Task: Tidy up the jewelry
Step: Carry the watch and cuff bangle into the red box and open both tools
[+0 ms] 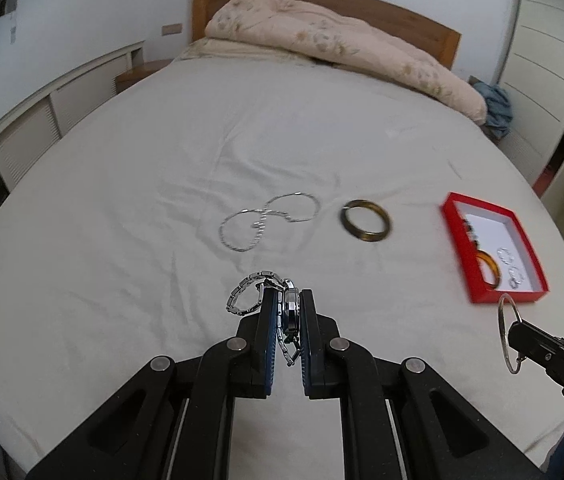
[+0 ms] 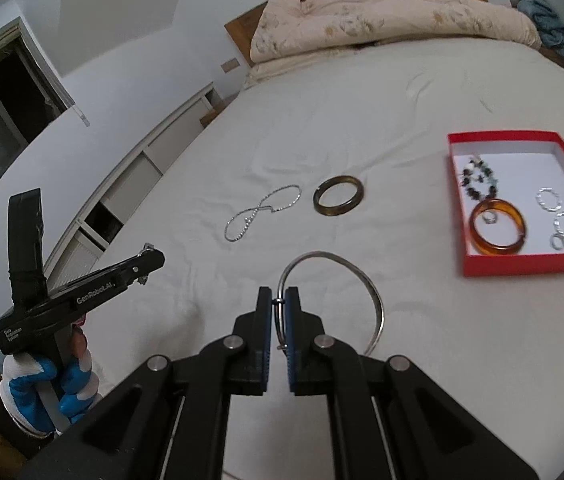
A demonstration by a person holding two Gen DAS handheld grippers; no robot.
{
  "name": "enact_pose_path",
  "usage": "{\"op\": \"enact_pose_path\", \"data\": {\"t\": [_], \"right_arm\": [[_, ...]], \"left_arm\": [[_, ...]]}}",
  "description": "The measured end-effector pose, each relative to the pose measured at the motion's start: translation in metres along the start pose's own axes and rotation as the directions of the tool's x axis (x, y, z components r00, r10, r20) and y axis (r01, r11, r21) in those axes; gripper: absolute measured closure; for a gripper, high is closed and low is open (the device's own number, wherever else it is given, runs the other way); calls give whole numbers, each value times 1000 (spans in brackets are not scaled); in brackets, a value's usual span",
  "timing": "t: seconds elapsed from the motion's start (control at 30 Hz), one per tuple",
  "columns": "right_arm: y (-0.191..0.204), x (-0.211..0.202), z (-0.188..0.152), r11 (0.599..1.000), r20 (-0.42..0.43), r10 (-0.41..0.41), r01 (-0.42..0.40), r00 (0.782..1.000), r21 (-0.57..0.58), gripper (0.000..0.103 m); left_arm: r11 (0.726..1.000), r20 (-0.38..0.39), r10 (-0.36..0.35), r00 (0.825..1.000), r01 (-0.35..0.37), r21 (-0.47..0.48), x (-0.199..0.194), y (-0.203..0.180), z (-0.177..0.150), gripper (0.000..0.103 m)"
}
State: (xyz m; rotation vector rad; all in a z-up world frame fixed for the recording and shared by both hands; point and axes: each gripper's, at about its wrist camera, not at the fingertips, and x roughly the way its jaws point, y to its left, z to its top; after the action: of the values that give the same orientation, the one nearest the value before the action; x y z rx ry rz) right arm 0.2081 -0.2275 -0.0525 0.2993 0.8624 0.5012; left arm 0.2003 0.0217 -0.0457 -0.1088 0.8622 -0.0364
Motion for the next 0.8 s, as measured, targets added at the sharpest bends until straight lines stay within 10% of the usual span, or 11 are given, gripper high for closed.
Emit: {"op": "enact_pose_path", "data": {"t": [0.43, 0.8], "right_arm": [[-86, -61, 47, 988, 99, -152, 154, 983, -13, 98], [-212, -15, 112, 962, 46, -273, 273, 961, -2, 97]], "left_arm": [[966, -15, -163, 986, 163, 200, 29, -146, 39, 93], [900, -114, -251, 961, 276, 338, 137, -283, 70, 93]]}}
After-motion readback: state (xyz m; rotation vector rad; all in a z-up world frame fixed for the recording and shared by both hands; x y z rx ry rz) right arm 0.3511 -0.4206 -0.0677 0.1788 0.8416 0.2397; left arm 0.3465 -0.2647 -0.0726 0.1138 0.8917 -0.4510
